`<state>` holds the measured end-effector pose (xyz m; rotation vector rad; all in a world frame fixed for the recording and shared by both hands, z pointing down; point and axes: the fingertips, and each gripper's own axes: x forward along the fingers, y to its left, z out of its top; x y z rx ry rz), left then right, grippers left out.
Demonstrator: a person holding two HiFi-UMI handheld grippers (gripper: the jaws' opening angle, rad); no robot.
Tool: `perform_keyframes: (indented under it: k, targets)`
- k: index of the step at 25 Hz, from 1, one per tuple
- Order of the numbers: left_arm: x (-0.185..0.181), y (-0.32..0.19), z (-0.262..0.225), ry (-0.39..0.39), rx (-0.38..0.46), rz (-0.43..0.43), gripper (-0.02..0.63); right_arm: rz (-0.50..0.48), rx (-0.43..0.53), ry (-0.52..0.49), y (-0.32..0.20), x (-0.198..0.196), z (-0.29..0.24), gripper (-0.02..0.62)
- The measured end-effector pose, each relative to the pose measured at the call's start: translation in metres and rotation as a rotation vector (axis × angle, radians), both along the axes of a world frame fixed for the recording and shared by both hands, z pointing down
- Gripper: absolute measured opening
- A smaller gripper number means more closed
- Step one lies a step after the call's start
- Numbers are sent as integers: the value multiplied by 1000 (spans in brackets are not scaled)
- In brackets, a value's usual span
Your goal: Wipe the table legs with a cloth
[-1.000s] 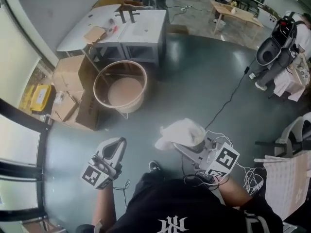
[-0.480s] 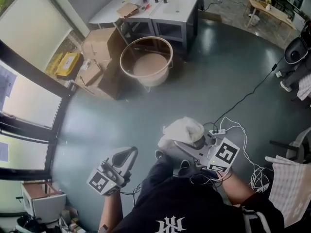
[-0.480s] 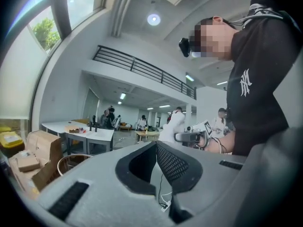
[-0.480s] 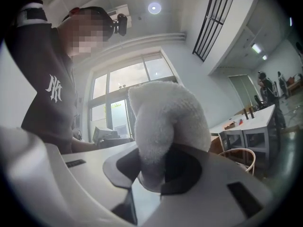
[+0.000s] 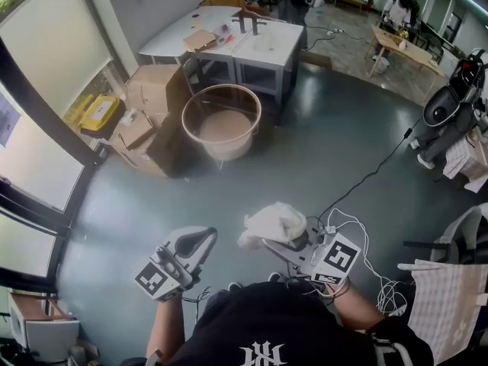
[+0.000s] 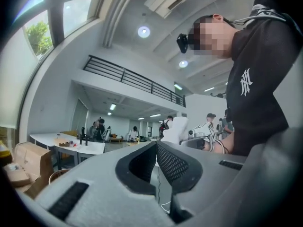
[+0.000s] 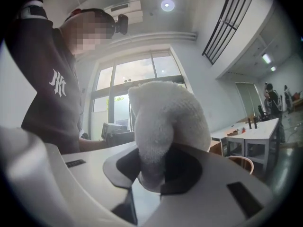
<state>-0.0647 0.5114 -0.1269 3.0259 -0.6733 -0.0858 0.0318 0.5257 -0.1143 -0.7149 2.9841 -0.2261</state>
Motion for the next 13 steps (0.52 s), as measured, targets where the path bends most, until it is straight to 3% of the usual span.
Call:
perform_keyframes:
  k: [6, 13]
  targets:
    - [-31, 17, 17, 38, -61, 31, 5, -33, 30, -22, 15, -28, -11, 83]
    - [-35, 26, 31, 52, -86, 87, 5, -58, 0, 8, 29, -54, 3, 83]
